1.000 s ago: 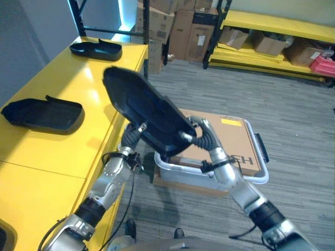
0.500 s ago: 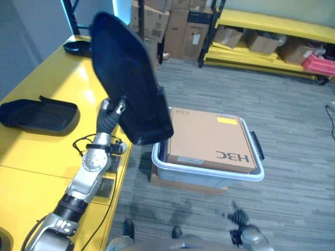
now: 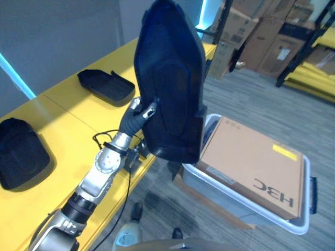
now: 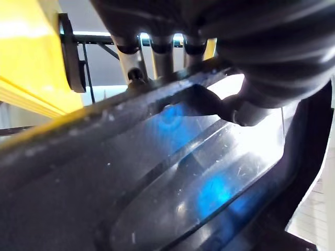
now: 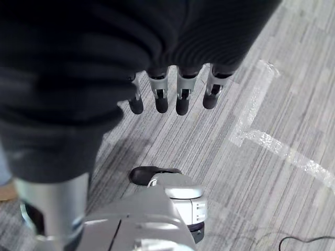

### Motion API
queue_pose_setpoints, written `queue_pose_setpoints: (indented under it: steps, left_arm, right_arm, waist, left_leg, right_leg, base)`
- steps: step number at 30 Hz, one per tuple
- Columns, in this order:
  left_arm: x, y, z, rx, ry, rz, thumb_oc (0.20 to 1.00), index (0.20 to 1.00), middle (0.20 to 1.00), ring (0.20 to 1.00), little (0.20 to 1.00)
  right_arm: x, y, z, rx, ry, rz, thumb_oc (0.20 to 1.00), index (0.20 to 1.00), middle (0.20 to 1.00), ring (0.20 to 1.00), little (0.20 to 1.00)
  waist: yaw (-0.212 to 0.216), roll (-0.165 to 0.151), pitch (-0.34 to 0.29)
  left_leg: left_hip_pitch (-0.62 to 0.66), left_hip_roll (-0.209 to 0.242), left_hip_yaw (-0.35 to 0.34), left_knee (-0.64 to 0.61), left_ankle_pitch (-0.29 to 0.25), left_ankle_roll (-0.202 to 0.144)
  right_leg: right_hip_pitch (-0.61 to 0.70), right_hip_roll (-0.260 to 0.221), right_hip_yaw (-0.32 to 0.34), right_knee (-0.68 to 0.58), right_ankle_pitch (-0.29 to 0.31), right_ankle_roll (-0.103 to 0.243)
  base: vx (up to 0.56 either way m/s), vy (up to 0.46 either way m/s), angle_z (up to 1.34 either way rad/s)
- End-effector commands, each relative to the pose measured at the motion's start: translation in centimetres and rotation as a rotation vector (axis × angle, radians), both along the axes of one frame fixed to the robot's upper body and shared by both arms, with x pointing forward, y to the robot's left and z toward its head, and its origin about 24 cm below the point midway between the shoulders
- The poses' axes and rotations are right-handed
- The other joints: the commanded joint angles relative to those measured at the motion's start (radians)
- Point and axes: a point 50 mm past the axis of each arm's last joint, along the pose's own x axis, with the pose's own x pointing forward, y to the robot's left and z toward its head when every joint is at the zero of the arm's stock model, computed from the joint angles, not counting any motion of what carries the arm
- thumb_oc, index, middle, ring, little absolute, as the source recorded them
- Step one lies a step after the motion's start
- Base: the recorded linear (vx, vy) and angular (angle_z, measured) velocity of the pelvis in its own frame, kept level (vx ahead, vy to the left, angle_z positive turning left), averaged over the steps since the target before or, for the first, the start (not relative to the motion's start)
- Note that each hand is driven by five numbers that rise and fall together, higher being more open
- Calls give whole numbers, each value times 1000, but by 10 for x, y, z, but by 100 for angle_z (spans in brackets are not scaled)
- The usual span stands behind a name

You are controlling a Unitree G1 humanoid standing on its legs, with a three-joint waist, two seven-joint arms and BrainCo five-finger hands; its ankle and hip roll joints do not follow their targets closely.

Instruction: Move parts from the plastic box to the shelf.

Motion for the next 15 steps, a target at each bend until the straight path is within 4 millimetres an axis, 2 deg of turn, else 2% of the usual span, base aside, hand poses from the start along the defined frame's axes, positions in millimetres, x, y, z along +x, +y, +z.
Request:
queue_pose_setpoints:
  steps: [1,2,4,5,6,8,10,12,15]
  left_arm:
    - [1,-4,46,-93,-215,-69,200,200,200,200,200]
    - [0,-4,45,-92,-218,-77,200,200,200,200,200]
    - [-4,-8,46,-87,-226,-114,200,200,200,200,200]
    - [-4,-8,46,-88,-224,-113,200,200,200,200,200]
    - [-5,-11,47,-85,-227,-130,200,200,200,200,200]
    - [-8,-18,50,-78,-229,-157,200,200,200,200,200]
    - [-10,-22,51,-76,-239,-183,200,200,200,200,200]
    - [-12,-25,52,-80,-251,-205,200,200,200,200,200]
    - [-25,-31,60,-72,-331,-295,200,200,200,200,200]
  right_arm:
    - [19,21,-2,48,16,159,1000,1000,1000,1000,1000]
    - [20,21,-2,43,23,172,1000,1000,1000,1000,1000]
    - [22,19,-1,23,44,145,1000,1000,1000,1000,1000]
    - [22,19,-1,21,47,143,1000,1000,1000,1000,1000]
    - [22,18,-1,16,55,114,1000,1000,1000,1000,1000]
    - [20,17,-1,22,71,87,1000,1000,1000,1000,1000]
    - [18,17,-1,29,81,105,1000,1000,1000,1000,1000]
    - [17,17,-2,32,83,111,1000,1000,1000,1000,1000]
    - [17,16,-2,8,60,78,1000,1000,1000,1000,1000]
  waist:
    - [-9,-49,-19]
    - [-12,-52,-19]
    - [-24,-69,-27]
    - [-26,-70,-27]
    - [-34,-77,-33]
    - [-52,-82,-52]
    - [-59,-76,-67]
    - [-60,-71,-75]
    - [-70,-40,-93]
  left_leg:
    - [15,-22,102,118,-54,11]
    - [15,-22,116,135,-66,16]
    - [45,-29,182,193,-132,45]
    - [48,-30,185,199,-139,47]
    - [67,-29,221,241,-160,54]
    - [108,-22,275,308,-181,56]
    - [137,-32,280,326,-193,49]
    - [155,-47,277,311,-209,48]
    - [208,-93,306,143,-250,63]
  right_leg:
    - [-34,-53,9,56,-11,48]
    - [-36,-58,0,53,-7,48]
    - [-54,-83,-36,54,10,52]
    - [-55,-84,-40,54,11,52]
    - [-63,-93,-63,58,15,52]
    - [-71,-103,-119,67,14,46]
    - [-71,-103,-153,67,10,41]
    - [-72,-102,-169,65,9,41]
    - [-98,-107,-215,82,10,57]
  base:
    - [-130,-50,18]
    - [-154,-53,28]
    - [-115,-40,48]
    - [-84,-25,66]
    - [-87,-11,102]
    - [-83,6,95]
    - [-72,77,128]
    - [-76,105,101]
    - [-86,200,88]
